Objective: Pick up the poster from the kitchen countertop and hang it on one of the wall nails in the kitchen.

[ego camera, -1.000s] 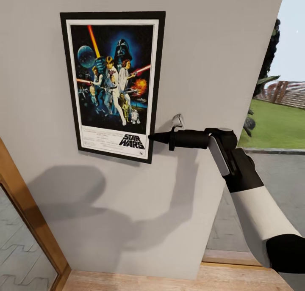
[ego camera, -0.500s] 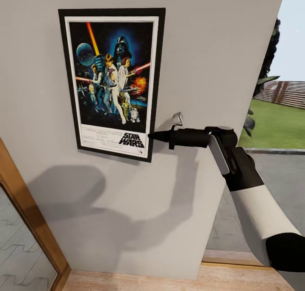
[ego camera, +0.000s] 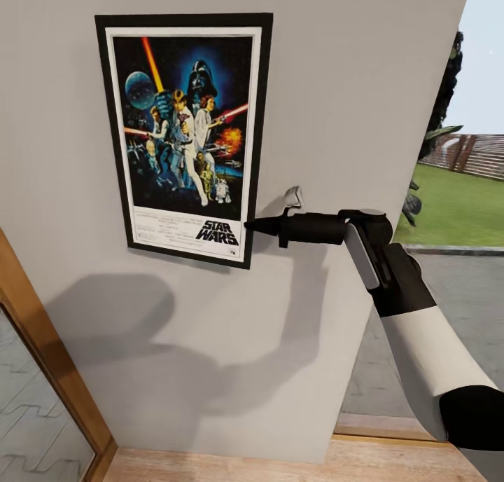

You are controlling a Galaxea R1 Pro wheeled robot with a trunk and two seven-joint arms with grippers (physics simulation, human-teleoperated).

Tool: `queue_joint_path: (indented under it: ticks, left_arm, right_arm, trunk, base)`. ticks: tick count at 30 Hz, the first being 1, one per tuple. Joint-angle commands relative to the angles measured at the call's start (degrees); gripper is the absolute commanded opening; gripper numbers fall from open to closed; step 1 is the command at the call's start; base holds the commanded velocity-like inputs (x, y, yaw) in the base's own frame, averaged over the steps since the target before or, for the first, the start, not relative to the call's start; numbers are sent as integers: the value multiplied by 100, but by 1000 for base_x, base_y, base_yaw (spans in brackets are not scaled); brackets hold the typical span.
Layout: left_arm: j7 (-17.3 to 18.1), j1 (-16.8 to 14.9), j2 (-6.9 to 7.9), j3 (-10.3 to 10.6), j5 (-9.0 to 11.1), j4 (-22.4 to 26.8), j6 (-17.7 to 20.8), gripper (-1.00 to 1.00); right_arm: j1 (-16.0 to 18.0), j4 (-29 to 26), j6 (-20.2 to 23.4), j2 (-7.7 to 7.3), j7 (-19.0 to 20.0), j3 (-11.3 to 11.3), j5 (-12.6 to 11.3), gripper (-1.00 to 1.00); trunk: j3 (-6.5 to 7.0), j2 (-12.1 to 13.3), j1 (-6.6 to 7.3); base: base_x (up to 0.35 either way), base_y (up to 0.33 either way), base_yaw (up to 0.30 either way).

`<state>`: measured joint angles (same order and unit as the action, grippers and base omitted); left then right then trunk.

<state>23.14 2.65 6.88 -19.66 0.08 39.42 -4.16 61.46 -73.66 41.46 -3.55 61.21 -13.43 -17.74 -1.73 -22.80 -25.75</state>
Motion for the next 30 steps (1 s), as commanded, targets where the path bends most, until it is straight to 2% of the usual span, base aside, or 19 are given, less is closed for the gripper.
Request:
queue_joint_path:
  ticks: [1,30]
  left_arm:
    - [32,-2,-2,-20,-1,4,-6,100]
    - [32,-2,-2,-29,-1,4,-6,100]
  right_arm:
    - [7,1,46,-5,0,-2,-46,-100]
    - [-2,1,37,-22,14,-10,-46,-100]
  trunk:
    - [-12,-13,-4]
    - [-12,-13,-4]
  base:
    - [0,0,0]
    - [0,0,0]
